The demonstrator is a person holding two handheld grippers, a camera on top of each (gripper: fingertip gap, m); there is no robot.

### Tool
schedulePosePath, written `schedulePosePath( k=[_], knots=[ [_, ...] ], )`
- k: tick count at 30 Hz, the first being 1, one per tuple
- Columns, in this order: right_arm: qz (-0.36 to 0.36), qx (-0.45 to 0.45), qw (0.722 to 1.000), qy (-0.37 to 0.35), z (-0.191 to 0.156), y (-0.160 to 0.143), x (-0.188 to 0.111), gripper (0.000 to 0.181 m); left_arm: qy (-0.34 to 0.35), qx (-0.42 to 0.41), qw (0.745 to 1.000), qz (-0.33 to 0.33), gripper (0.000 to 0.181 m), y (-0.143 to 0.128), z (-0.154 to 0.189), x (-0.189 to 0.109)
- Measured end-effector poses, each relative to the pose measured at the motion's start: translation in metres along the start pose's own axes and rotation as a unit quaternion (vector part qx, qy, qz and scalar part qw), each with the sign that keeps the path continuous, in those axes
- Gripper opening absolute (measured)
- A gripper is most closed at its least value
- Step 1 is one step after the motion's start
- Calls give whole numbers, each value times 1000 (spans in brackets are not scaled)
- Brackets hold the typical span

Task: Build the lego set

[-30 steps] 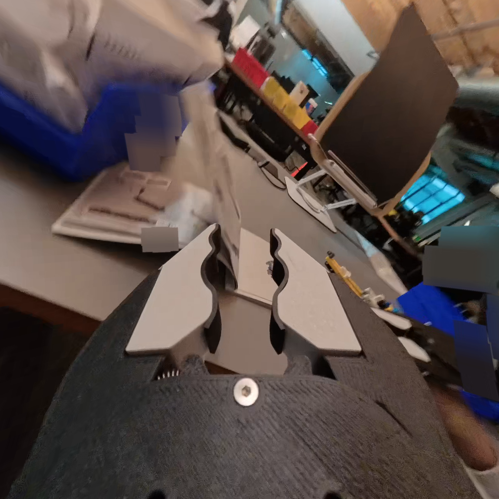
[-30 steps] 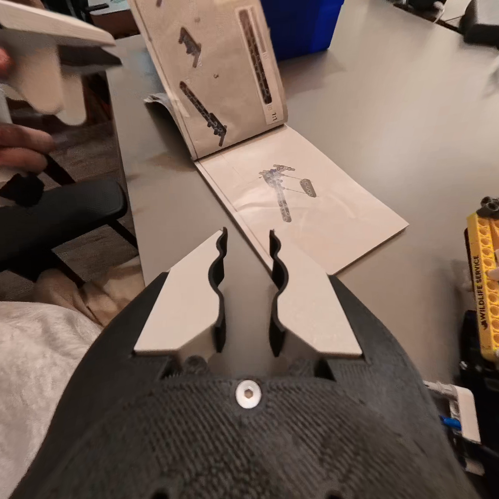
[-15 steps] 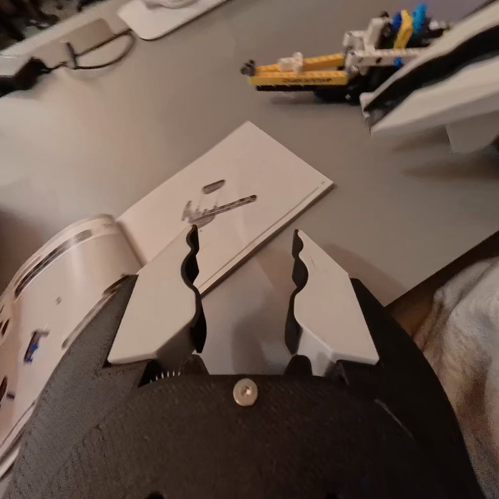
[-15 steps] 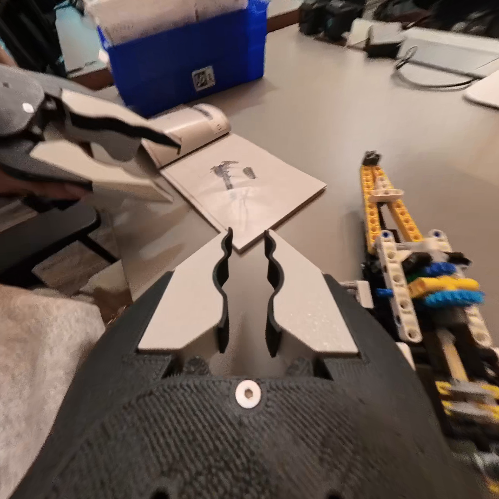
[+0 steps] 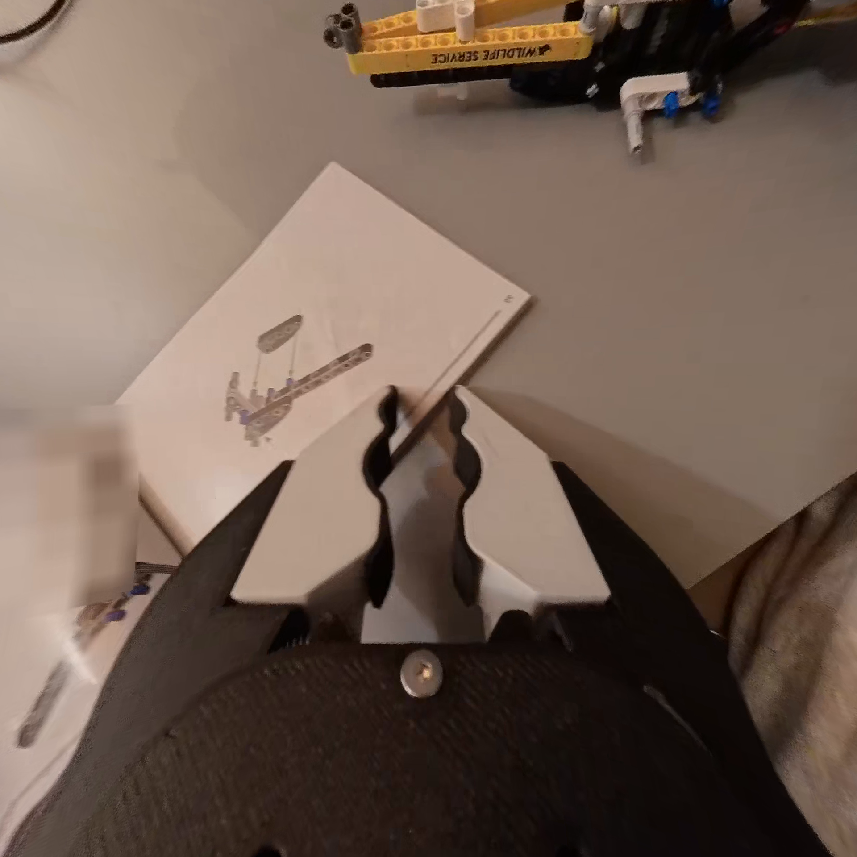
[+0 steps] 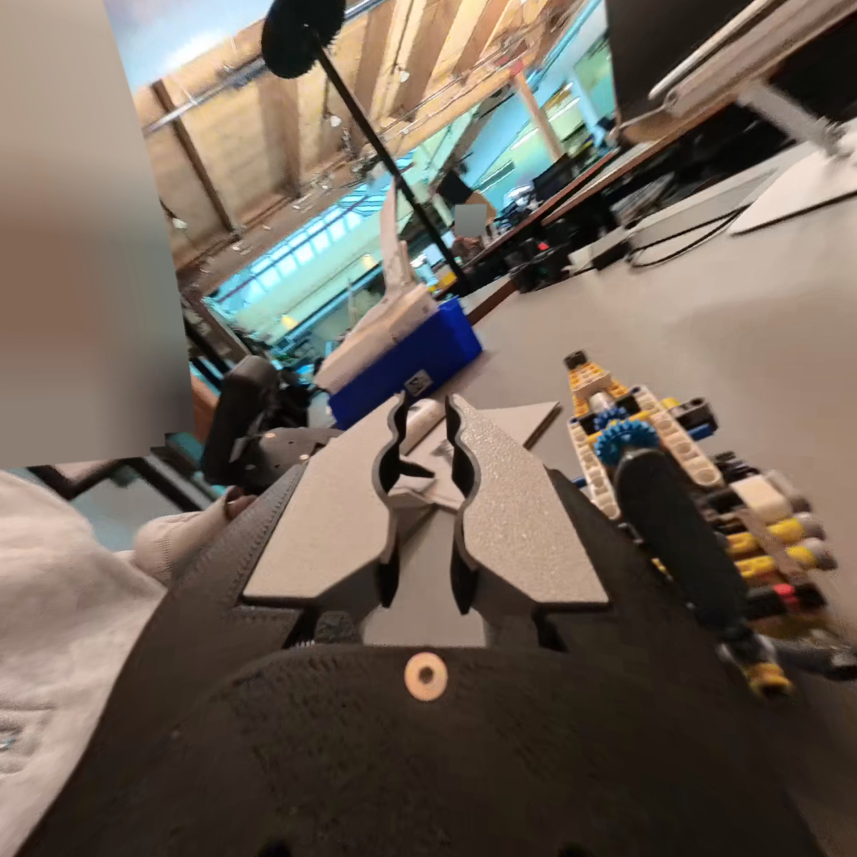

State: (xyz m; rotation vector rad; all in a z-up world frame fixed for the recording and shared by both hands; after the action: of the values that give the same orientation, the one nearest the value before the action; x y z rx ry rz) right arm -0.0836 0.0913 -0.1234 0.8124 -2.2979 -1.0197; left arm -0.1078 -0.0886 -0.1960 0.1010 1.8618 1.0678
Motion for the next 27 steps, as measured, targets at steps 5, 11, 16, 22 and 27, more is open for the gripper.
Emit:
schedulePosePath(
  k=[5, 11, 16, 22, 27],
  knots=[
    [-6, -20, 1000, 11, -7, -2, 0, 11, 79, 3, 996, 44, 0, 11, -16, -10],
    [-8, -12, 1000, 15, -6, -2, 1, 10, 144, -29, 985, 91, 0, 20, -46, -29],
    [-12, -17, 1000, 18, -8, -4, 3, 9, 179, -137, 964, 139, 0, 12, -85, -51],
    [-11, -13, 1000, 18, -7, -4, 3, 9, 240, -220, 930, 172, 0, -19, -124, -89],
    [-12, -15, 1000, 18, -8, -4, 3, 8, 131, -106, 975, 148, 13, 3, -72, -56]
  ],
)
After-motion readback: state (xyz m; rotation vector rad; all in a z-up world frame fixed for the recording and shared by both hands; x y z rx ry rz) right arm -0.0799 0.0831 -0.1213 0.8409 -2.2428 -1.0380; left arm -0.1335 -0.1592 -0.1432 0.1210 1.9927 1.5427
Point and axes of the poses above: each gripper's, where its closed fingertips meet, x out along the fingers, y out of its top, z = x × y across the jaws, the point moved 4 cm from there along -x, back along the fingers, and after that the axes turned 2 degrees about z, right-handed, at the moved point
